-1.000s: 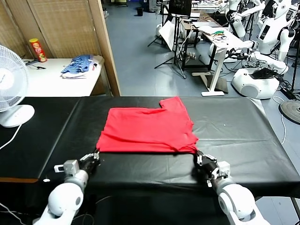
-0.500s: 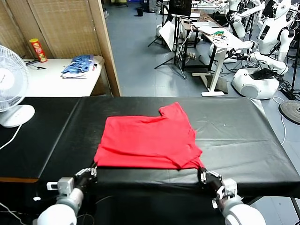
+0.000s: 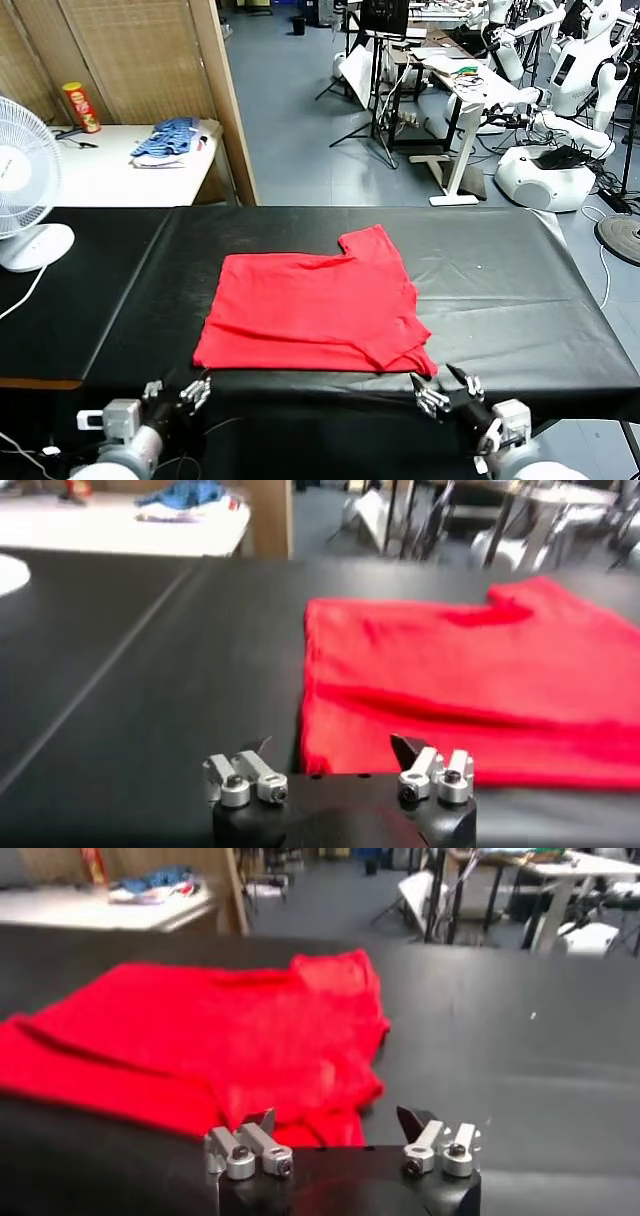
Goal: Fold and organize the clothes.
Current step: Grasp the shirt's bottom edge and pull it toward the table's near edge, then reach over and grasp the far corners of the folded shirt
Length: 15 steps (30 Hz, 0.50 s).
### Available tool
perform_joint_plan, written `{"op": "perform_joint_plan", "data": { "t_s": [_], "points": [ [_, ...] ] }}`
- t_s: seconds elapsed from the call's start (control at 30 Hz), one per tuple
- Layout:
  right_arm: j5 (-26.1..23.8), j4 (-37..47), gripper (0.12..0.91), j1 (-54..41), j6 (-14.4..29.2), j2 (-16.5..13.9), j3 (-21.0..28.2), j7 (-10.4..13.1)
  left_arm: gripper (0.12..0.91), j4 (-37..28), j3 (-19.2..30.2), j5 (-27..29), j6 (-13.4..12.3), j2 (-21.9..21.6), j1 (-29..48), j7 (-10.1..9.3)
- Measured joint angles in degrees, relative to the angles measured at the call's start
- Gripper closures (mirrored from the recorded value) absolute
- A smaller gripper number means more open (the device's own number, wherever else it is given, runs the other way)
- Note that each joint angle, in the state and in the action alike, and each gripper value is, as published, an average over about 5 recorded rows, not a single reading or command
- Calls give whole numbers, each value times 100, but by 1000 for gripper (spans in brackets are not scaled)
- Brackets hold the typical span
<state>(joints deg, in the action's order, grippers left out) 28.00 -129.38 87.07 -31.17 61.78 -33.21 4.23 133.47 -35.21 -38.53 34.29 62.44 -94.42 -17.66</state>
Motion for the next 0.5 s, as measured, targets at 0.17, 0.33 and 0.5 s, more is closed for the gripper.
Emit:
{"op": "perform_joint_plan", "data": {
  "t_s": [0.17,0.33,0.5],
  "points": [
    [22,1043,227,-1528,46,69,578,303,232,-504,258,-622,85,-228,1303,-117],
    [-19,2442,227,-3041,-4,242,1286,409,232,-1649,754,-773,54,-213,2869,-103],
    [89,3719,227,-4194,-228,487,1883,394,232,-2926,1305,-779,97,-138,4166,44]
  ]
}}
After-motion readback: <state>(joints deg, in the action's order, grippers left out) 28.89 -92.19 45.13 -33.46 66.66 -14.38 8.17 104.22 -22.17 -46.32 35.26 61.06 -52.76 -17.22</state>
